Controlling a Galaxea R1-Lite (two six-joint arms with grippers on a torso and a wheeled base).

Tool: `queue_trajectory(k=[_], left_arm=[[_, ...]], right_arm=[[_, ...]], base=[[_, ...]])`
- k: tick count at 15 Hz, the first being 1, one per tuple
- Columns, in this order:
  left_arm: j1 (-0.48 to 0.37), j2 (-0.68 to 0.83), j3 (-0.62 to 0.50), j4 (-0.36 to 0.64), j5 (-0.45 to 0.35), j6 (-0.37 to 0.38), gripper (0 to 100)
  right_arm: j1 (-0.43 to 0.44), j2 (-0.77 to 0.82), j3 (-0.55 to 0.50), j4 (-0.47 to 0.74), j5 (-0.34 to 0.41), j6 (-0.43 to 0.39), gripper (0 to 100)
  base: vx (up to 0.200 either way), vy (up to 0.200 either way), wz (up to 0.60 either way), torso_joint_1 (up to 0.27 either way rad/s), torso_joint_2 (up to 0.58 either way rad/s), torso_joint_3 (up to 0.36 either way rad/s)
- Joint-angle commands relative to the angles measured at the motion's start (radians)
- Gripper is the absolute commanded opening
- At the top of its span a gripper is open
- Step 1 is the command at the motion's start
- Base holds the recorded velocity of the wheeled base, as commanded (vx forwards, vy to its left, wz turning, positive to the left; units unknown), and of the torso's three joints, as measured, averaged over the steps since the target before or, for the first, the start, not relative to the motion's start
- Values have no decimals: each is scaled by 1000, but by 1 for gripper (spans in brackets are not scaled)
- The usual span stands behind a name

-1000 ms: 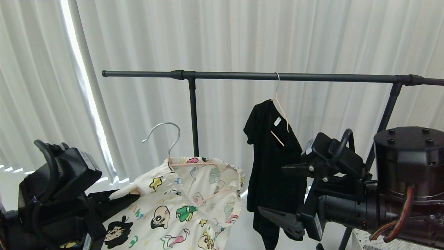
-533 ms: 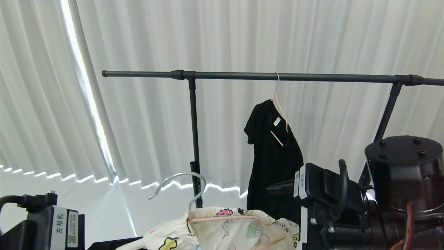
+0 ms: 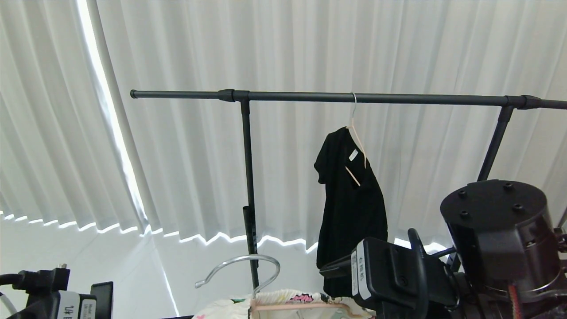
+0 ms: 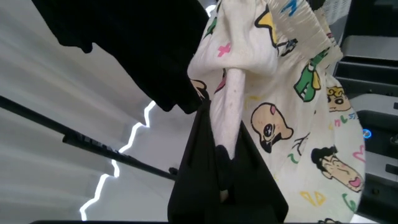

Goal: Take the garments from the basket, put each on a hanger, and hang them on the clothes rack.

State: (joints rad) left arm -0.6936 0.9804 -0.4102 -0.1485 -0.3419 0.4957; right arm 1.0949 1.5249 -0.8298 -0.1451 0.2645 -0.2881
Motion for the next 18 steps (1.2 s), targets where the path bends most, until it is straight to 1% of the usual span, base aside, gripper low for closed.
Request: queue_trajectory(k=[1, 4, 9, 10, 18], left_arm=[[-4, 6, -12, 0, 0, 0, 0], [-52, -2, -18, 0, 1, 0, 0], [-55, 3, -36, 0, 1, 0, 0], [-56, 1, -36, 0, 1, 0, 0], [-55, -2, -35, -2, 4, 1, 0]], right_arm=[[7, 29, -15, -1, 1, 0, 100], [8, 58, -38, -1, 1, -2, 100], [8, 61, -51, 1, -1, -2, 100], [8, 61, -51, 1, -1, -2, 0], [5, 58, -49, -4, -7, -2, 0]], base=[[0, 0, 0, 0, 0, 0], [0, 0, 0, 0, 0, 0], [0, 0, 0, 0, 0, 0], [0, 0, 0, 0, 0, 0], [0, 0, 0, 0, 0, 0]])
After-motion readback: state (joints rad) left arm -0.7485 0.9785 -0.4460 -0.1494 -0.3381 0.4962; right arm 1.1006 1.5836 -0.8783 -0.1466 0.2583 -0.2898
